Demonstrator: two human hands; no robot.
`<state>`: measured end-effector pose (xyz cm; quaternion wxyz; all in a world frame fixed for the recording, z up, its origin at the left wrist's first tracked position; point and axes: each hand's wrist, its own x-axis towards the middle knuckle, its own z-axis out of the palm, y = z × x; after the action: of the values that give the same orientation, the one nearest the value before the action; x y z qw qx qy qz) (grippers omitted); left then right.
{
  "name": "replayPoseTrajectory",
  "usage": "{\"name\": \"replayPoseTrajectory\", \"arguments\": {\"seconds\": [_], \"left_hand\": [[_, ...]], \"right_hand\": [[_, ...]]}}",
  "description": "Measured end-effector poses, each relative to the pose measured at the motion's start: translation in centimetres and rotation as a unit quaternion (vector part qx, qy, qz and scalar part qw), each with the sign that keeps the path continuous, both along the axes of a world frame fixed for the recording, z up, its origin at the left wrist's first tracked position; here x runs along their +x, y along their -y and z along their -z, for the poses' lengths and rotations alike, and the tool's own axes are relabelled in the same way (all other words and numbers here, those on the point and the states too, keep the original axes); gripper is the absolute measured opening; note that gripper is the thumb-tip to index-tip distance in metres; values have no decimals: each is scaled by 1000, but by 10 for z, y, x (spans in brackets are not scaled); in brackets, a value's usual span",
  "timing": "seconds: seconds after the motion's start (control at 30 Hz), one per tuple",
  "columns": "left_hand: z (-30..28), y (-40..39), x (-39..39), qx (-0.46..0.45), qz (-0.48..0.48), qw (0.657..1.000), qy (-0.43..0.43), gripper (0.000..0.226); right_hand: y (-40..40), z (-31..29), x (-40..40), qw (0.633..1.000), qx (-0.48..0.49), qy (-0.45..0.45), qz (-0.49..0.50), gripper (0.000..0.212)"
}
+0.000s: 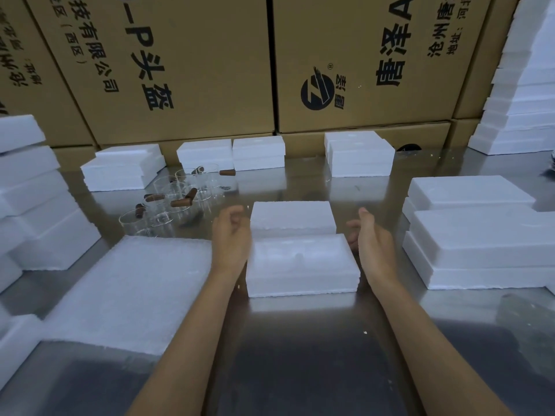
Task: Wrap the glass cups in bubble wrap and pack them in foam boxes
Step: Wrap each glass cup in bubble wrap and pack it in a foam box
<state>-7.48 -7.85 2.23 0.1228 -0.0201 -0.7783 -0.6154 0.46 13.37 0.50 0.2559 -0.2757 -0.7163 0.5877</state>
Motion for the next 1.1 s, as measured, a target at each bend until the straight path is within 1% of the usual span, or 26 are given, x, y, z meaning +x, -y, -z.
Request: {"name": "replayPoseTrajectory", "arguments": {"seconds": [0.1, 0.13, 0.17, 0.2, 0.23, 0.27, 0.3, 0.33, 0.37, 0.4, 0.47, 0.53, 0.63, 0.7, 0.73, 0.77, 0.87, 0.93, 1.03, 1.1], "left_hand": [[-21, 15, -19, 29, -29, 998, -49, 26], [-28, 24, -30, 3, -49, 997, -60, 27], [-33, 33, -43, -56, -73, 994, -62, 29], [-37, 45, -56, -145, -102, 983, -48, 31], [-39, 57, -68, -249, -134, 959, -19, 36], [-40, 70, -78, -347, -158, 924, 21, 42], [-39, 82, -84, -425, -171, 887, 61, 49], [-37, 94, -89, -476, -172, 857, 93, 55], [-34, 103, -91, -506, -166, 839, 111, 58], [-30, 110, -93, -523, -159, 830, 115, 60], [-23, 119, -96, -542, -155, 821, 92, 59], [-19, 123, -99, -559, -167, 810, 51, 48], [-19, 123, -99, -570, -166, 805, 4, 32], [-20, 119, -97, -568, -141, 811, -7, 29], [-21, 114, -96, -550, -125, 825, -11, 27], [-22, 108, -93, -519, -111, 847, -16, 26], [-29, 86, -75, -380, -81, 920, -52, 17], [-37, 67, -54, -290, -57, 952, -79, 11], [-52, 37, -16, -172, -21, 980, -99, 7], [-57, 18, 10, -102, 1, 989, -103, 2]], "right_hand": [[-2, 4, -3, 1000, -8, -25, 14, 53], [-2, 5, -4, 1000, -5, -27, 13, 54], [-2, 6, -4, 1000, -1, -30, 10, 55], [-2, 7, -5, 999, 0, -33, 8, 56], [-2, 7, -5, 999, -2, -36, 6, 57], [-2, 7, -6, 999, -3, -37, 5, 57], [-2, 7, -6, 999, -2, -39, 4, 57], [-2, 7, -6, 999, -1, -40, 3, 57], [-3, 7, -6, 999, 0, -39, 3, 58], [-3, 7, -6, 999, 1, -38, 6, 58], [-2, 8, -6, 999, 9, -35, 10, 57], [-2, 8, -7, 999, 16, -36, 13, 55], [-2, 9, -7, 999, 20, -33, 14, 53], [-3, 9, -8, 999, 21, -35, 15, 54], [-3, 9, -8, 999, 21, -36, 16, 56], [-3, 9, -8, 999, 21, -36, 17, 56], [-4, 8, -8, 999, 15, -37, 18, 52], [-5, 7, -7, 999, 10, -42, 19, 50], [-5, 3, -2, 998, -2, -60, 26, 41], [-1, -3, 7, 996, 32, -79, 36, 31]]}}
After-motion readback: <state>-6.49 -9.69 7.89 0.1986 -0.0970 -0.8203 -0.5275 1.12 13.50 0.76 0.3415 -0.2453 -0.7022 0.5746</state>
